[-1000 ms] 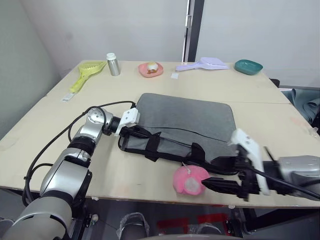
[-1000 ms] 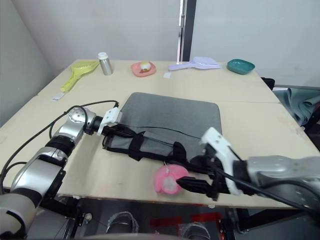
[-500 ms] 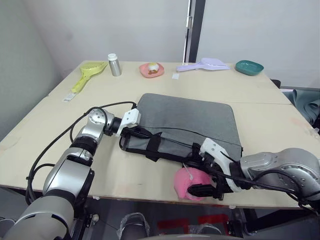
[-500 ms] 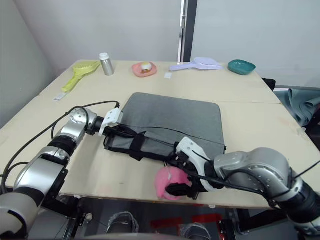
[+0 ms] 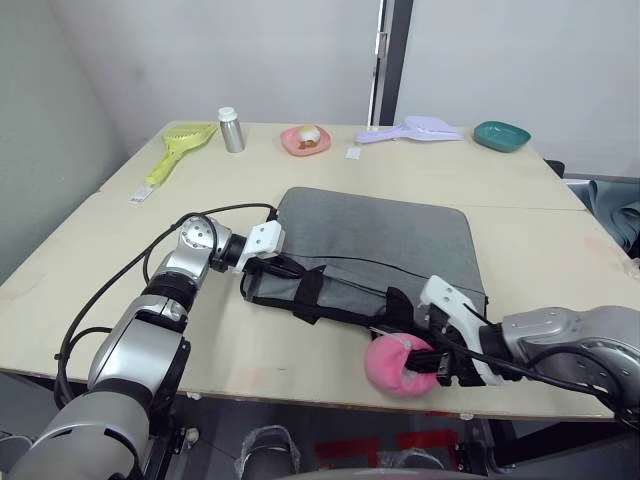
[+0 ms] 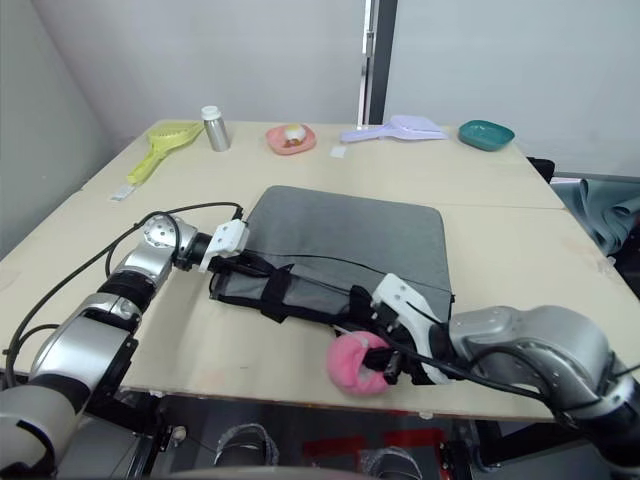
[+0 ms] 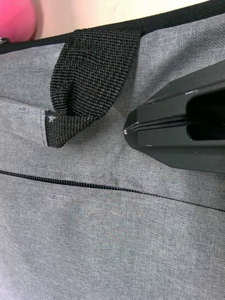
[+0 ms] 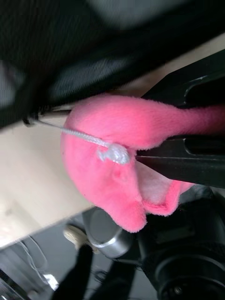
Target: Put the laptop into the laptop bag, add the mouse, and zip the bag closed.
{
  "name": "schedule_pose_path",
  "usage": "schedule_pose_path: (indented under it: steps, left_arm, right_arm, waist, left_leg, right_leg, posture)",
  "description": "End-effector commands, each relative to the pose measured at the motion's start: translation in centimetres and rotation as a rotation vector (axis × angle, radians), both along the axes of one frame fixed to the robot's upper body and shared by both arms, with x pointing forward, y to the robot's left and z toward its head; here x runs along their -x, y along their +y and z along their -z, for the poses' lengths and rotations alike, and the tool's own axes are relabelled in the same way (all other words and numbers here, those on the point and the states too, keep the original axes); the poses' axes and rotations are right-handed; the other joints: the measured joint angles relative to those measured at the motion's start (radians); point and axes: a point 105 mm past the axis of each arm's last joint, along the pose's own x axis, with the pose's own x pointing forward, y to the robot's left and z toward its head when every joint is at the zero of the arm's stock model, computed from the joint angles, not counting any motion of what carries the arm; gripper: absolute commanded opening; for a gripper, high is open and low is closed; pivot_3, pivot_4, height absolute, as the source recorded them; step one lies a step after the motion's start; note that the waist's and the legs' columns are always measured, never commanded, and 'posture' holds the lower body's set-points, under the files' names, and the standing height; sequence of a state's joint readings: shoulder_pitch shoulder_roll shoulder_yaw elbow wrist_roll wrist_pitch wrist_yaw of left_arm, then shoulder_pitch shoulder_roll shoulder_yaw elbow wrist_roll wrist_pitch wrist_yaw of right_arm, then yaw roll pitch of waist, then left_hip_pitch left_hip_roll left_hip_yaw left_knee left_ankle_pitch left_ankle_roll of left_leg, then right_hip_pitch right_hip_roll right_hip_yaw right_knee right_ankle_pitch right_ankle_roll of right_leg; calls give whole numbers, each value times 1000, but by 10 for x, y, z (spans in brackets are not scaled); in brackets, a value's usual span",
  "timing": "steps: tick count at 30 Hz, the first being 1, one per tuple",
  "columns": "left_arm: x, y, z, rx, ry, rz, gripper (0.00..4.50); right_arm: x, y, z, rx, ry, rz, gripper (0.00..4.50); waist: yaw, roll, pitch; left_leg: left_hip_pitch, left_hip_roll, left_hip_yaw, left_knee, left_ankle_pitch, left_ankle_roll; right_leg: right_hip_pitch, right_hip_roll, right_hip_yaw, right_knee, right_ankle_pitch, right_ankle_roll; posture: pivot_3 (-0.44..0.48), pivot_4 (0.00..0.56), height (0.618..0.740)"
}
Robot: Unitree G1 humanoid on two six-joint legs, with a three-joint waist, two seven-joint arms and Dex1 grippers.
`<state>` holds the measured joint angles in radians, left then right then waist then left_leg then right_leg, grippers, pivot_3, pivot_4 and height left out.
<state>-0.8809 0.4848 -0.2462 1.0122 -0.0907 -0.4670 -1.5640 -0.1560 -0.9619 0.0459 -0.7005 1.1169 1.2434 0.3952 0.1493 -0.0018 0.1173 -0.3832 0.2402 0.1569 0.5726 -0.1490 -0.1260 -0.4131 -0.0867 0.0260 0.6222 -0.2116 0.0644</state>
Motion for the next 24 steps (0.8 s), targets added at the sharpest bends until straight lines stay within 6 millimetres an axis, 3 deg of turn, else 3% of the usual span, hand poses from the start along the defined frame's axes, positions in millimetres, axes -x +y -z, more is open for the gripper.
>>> schedule_pose_path:
  steps: [1,8,15,20,24]
  left_arm:
    - [22,14,50,-174,156,28,0]
    - [21,16,52,-190,149,21,0]
    - [26,16,55,-207,131,60,0]
    - [32,18,59,-219,129,95,0]
    - [44,24,70,-264,120,152,0]
  right_arm:
    - [14,-13,-18,11,-61,-2,11]
    - [32,-61,-18,141,-55,136,11]
    - [52,-137,1,382,34,319,11]
    - [42,-178,7,508,11,374,11]
    - [14,-192,1,579,-81,386,11]
  waist:
    - [6,1,-1]
    - [4,3,-8]
    - [3,2,-14]
    - [2,3,-17]
    - [-2,5,-20]
  left_leg:
    - [0,-1,-1,-1,0,0]
    - [1,-3,0,-5,0,1]
    - [1,-10,1,-9,-2,5]
    - [1,-11,1,-10,-2,5]
    - [1,-13,2,-10,-3,7]
  right_leg:
    - [1,-1,0,-1,0,0]
    - [4,-4,0,-4,-2,3]
    - [4,-10,0,-8,-5,9]
    - [4,-11,-1,-8,-6,10]
    - [4,-13,0,-9,-6,11]
  posture:
    - [0,150,740]
    - [0,150,740]
    - [0,150,740]
    - [0,150,740]
    - [0,150,740]
